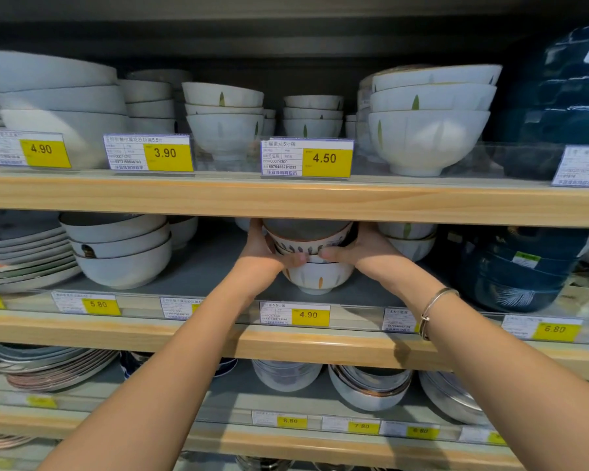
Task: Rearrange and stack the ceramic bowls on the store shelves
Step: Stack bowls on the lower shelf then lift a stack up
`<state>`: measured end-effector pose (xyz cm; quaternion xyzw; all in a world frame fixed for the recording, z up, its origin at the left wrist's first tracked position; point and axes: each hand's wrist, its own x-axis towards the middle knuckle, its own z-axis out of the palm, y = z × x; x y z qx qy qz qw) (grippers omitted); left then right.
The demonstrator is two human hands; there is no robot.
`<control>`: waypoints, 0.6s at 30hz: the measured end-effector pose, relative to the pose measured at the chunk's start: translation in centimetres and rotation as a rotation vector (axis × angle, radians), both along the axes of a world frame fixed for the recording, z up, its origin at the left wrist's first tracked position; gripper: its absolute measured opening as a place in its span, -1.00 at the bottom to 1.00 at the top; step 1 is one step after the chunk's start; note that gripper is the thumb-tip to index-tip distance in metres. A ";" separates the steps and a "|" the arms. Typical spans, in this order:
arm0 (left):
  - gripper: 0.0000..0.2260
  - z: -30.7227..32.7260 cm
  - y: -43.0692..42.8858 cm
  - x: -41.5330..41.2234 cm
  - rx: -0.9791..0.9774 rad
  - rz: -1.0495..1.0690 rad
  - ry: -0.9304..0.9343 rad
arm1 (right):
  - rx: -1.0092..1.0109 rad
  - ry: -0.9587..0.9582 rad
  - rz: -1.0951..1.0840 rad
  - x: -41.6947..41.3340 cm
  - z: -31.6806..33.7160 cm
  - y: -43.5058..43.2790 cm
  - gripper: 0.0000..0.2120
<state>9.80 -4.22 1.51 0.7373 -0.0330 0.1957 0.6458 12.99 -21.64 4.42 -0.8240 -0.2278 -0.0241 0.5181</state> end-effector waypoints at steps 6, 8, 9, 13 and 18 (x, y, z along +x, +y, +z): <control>-0.28 0.3 1.1 -0.5 -0.070 -0.013 -0.014 | -0.076 0.024 -0.064 -0.9 0.9 1.3 -0.38; -0.26 0.1 1.9 -0.9 -0.115 -0.075 -0.028 | -0.099 0.021 -0.090 -1.5 1.3 1.8 -0.39; -0.25 0.0 2.2 -1.0 -0.136 -0.105 -0.020 | -0.091 0.026 -0.084 -1.7 1.4 2.1 -0.41; -0.37 0.3 3.0 -1.5 -0.413 -0.260 -0.052 | -0.087 0.026 -0.066 -2.8 1.6 3.0 -0.47; -0.41 0.6 3.2 -1.7 -0.687 -0.339 -0.092 | 0.023 -0.013 -0.081 -3.4 1.2 4.1 -0.52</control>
